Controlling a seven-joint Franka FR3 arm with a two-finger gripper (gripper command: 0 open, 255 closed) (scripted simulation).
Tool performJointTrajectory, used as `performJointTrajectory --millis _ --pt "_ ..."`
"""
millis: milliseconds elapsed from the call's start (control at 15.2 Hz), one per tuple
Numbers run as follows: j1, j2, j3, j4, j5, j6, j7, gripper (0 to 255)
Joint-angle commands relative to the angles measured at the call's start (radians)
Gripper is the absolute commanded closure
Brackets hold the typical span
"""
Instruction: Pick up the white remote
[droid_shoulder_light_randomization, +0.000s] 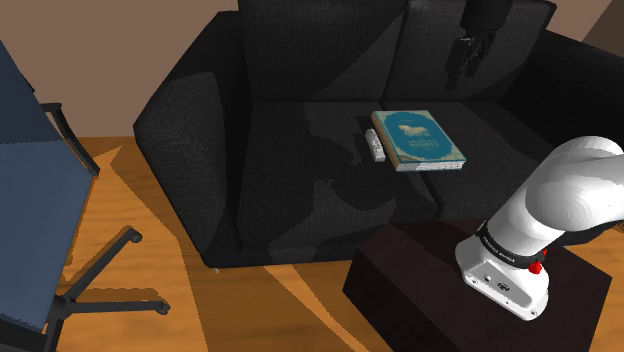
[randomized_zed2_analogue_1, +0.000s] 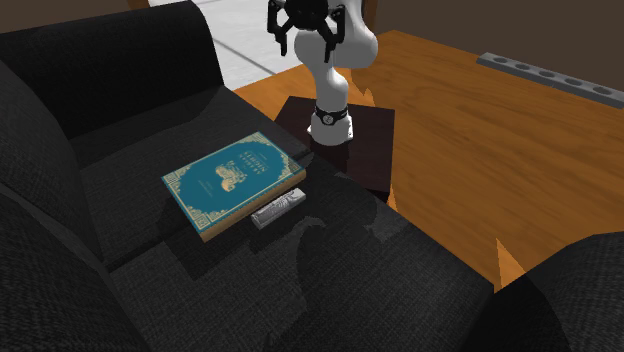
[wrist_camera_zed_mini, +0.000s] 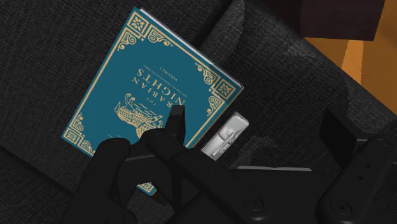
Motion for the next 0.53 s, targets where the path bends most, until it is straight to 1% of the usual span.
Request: performJointTrajectory --millis 0,462 --pt "0.000 0.000 0.000 0.000 0.000 0.000 0.000 0" --pt "-0.048 0.190 0.029 -0.052 0.023 0.256 0.168 0"
